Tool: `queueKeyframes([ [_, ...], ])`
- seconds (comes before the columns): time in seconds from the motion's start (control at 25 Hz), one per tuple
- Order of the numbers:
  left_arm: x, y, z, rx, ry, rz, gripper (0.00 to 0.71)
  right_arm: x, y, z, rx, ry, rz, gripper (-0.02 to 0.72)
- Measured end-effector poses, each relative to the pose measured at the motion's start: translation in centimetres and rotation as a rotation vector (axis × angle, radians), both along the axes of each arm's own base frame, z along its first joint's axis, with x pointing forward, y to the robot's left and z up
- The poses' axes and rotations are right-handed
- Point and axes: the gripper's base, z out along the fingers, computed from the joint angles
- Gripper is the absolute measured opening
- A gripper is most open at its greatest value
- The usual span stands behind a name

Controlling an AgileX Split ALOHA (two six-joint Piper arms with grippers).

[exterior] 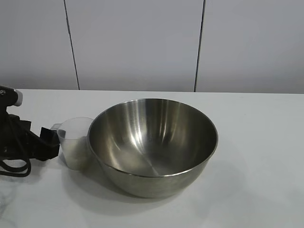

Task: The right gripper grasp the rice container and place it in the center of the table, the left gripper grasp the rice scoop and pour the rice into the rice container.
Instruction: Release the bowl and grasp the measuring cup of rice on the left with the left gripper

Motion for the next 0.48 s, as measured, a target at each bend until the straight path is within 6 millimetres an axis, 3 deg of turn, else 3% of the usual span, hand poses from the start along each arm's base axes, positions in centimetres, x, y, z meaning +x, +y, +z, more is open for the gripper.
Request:
queueKeyframes([
  [0.16, 0.0, -0.01, 0.0, -0.001, 0.0, -0.001, 0.169, 0.01, 0.0, 0.01, 0.0, -0.001, 0.0, 0.622],
  [0.28, 0.0, -0.01, 0.0, -0.001, 0.0, -0.001, 0.074, 0.01, 0.0, 0.01, 0.0, -0.001, 0.0, 0.622],
  [0.48, 0.01, -0.01, 0.08, -0.001, -0.002, -0.001, 0.01, 0.01, 0.0, 0.01, 0.0, -0.001, 0.0, 0.622],
])
